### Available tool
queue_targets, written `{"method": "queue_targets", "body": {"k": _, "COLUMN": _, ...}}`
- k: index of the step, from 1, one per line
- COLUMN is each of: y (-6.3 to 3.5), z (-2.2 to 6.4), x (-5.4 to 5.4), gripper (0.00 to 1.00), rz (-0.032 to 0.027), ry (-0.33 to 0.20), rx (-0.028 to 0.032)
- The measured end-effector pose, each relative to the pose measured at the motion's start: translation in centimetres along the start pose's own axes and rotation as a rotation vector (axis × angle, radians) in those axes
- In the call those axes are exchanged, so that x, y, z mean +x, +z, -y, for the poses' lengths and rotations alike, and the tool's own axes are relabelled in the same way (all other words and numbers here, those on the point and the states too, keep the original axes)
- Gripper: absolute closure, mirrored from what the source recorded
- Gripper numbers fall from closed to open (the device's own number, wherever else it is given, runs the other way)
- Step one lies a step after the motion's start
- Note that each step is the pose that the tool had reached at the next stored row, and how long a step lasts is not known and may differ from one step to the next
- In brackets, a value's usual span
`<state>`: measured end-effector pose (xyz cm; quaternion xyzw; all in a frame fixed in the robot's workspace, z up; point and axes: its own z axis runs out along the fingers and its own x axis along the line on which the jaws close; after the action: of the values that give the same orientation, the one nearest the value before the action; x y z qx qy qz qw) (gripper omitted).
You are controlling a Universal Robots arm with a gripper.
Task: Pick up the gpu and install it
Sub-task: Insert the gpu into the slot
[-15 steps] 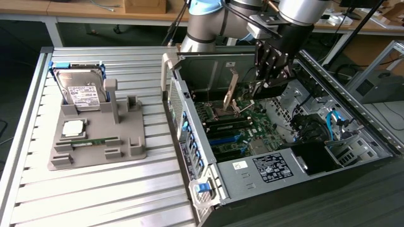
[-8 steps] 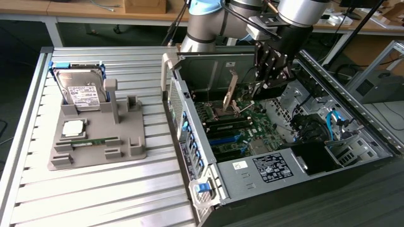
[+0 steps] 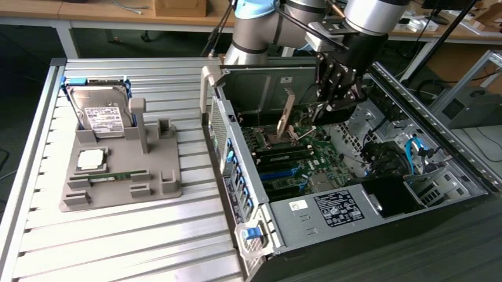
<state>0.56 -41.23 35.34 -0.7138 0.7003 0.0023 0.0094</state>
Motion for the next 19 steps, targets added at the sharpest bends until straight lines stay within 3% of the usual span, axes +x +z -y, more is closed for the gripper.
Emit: {"method": "queue_targets", "body": {"k": 19, "y": 0.65, "z": -0.13, "x": 0.09, "gripper": 0.72, "rz": 0.0000, "ry": 0.000, "rx": 0.0000}}
